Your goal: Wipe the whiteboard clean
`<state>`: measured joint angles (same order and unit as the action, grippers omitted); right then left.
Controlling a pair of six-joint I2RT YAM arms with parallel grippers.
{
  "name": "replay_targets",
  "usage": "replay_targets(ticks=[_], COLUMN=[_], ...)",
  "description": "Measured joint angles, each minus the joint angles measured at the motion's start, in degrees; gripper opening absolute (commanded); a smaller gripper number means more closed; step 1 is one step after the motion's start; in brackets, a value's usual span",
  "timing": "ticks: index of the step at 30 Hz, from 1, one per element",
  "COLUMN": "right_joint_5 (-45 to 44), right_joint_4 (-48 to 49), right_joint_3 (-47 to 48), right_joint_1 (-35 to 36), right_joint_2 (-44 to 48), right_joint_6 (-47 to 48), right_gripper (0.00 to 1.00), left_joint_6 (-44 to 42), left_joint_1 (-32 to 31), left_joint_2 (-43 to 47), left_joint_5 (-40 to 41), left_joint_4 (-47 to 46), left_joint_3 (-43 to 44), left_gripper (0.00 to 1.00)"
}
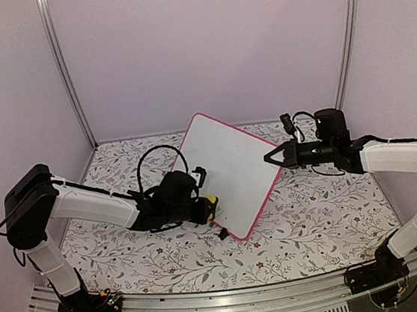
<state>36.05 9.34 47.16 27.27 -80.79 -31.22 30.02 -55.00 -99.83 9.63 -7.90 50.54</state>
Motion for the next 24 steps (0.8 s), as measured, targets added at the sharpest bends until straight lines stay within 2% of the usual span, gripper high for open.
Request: replay_targets(ticks=[8, 24], right_joint_5=[0.0, 0.3], right_joint_4=[0.1, 0.4], right_joint_3=[0.0, 0.0], right_joint_1=[0.0, 0.0], right_joint_2=[-0.1, -0.2], right_joint_6=[0.2, 0.4], right_gripper=[0.0, 0.0], left_joint_6=[1.5, 4.0], left_joint_1=[-0.1, -1.5], left_joint_2=[0.1, 4.0], left_joint_5=[-1.3, -3.7], left_joint_4=[0.5, 3.1], left_joint_3=[-0.3, -7.7], left_gripper=[0.0, 0.0])
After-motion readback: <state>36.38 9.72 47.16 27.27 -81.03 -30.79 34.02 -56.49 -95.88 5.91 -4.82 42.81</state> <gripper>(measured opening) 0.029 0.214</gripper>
